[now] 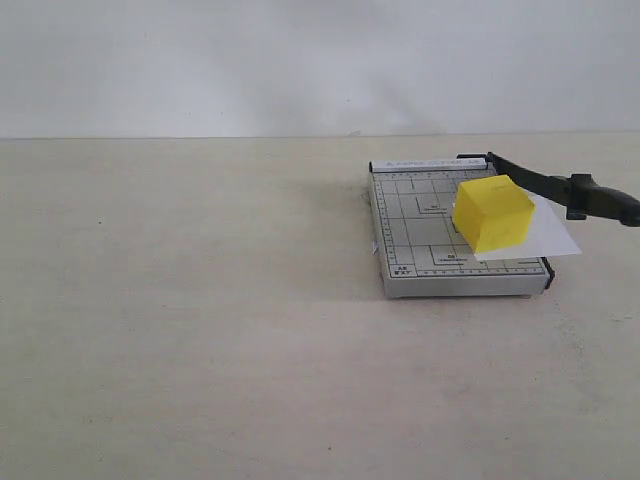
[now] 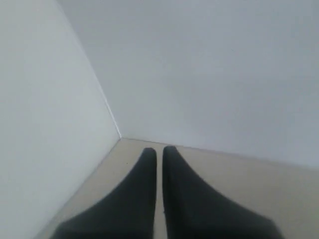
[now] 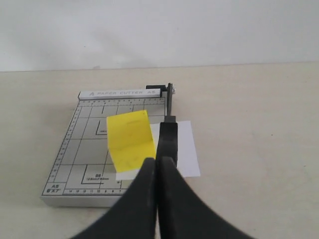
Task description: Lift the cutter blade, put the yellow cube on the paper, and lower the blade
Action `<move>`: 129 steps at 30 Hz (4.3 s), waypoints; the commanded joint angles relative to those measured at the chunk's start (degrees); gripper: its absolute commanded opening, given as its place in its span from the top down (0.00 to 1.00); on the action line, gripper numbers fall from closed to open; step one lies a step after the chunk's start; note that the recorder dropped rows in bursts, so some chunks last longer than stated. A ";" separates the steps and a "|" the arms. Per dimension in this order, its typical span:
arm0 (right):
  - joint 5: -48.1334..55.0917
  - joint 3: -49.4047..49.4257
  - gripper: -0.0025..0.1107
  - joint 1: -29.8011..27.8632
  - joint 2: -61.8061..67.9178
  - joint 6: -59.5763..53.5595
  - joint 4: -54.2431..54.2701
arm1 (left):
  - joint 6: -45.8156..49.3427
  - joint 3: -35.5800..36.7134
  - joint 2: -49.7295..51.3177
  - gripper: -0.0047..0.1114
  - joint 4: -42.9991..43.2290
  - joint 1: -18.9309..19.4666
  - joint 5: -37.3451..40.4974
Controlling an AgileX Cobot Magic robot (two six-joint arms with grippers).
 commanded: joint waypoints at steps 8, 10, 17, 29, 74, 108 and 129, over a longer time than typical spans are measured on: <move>2.25 -0.36 0.98 -0.01 -0.16 0.25 0.07 | -21.11 4.90 -1.50 0.92 -12.82 36.26 -25.48; 2.32 -0.36 0.98 -0.01 -0.16 0.15 -0.07 | -11.92 5.49 -1.73 0.92 -0.50 36.69 -26.23; 1.64 -0.36 0.98 -0.01 -0.16 -4.33 -0.09 | 49.77 12.21 -2.19 0.92 -0.50 34.56 -18.17; 1.64 -0.36 0.98 -0.01 -0.16 -6.75 -0.09 | 28.71 25.54 -3.66 0.92 -13.30 33.73 -37.61; -2.02 -0.36 0.45 0.01 9.58 -9.81 1.38 | 31.88 54.34 -43.51 0.92 -34.63 10.56 -40.21; -4.42 -0.36 0.45 0.01 17.63 -9.81 3.77 | 31.88 54.34 -77.45 0.92 -34.63 9.87 -41.07; -4.20 -2.66 0.45 0.01 19.38 -9.81 4.79 | 31.88 54.34 -77.45 0.92 -34.63 9.87 -41.17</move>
